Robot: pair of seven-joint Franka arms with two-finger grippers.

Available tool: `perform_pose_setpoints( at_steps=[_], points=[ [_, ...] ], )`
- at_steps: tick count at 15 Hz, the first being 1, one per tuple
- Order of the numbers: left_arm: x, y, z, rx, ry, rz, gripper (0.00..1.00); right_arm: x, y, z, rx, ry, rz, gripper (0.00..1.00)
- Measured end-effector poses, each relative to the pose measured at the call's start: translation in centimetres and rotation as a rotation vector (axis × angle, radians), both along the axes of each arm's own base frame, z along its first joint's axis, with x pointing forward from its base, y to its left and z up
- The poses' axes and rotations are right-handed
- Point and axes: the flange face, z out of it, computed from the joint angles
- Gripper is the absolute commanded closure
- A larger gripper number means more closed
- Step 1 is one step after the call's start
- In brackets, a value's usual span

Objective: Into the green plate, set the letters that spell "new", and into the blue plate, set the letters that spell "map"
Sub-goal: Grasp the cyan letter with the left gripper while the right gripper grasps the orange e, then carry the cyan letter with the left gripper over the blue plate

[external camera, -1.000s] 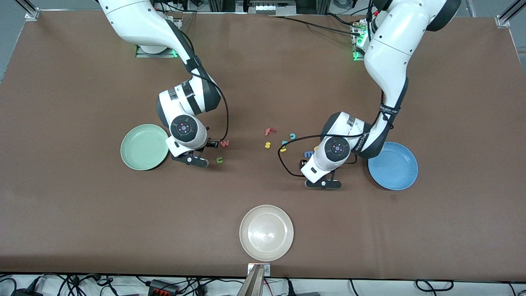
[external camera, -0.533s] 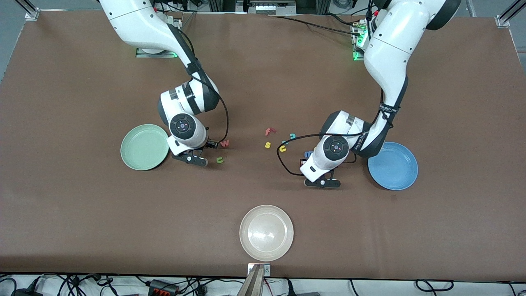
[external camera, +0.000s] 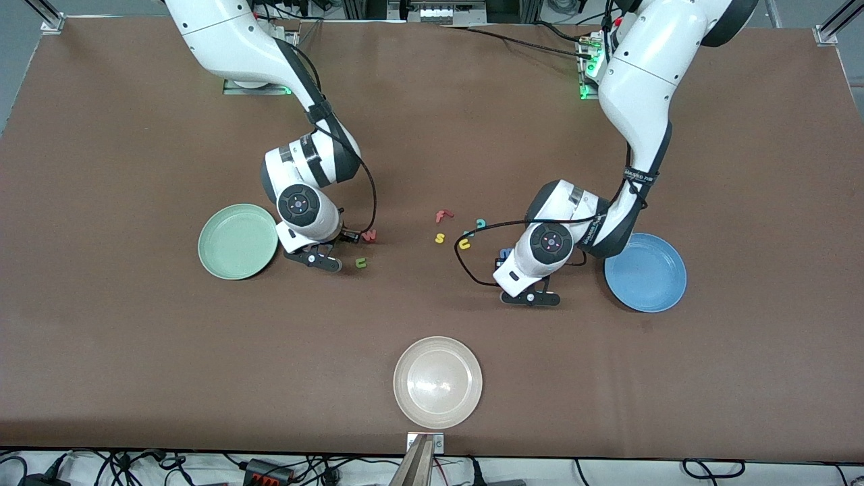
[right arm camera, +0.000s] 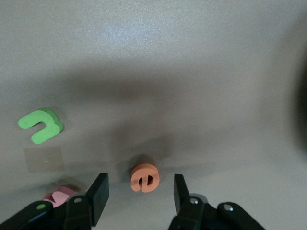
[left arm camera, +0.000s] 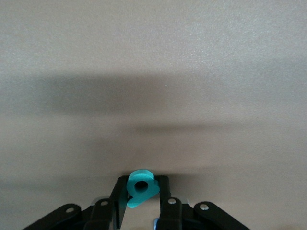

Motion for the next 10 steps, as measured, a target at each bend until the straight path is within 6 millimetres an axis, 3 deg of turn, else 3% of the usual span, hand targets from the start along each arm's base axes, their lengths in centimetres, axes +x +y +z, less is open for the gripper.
perform_pose_setpoints(
  at_steps=[3, 5, 7, 10],
  points=[
    [0.7, 0.9, 0.9, 0.004, -0.013, 0.014, 0.91, -0.1, 0.0, -0.1, -0.001, 0.001, 0.001, 0.37],
    [1.5, 2.6, 3.1, 0.019, -0.002, 0.024, 0.91, -0.2, -0.1, -0.3, -0.002, 0.004, 0.0, 0.38],
    [2.4, 5.6, 5.8, 0.028, 0.021, -0.001, 0.9, -0.2, -0.1, -0.5, -0.002, 0.001, 0.0, 0.4],
    [3.8, 12.6, 9.0, 0.038, 0.076, -0.039, 0.89, -0.3, -0.1, -0.6, -0.002, -0.001, 0.0, 0.46]
  ],
)
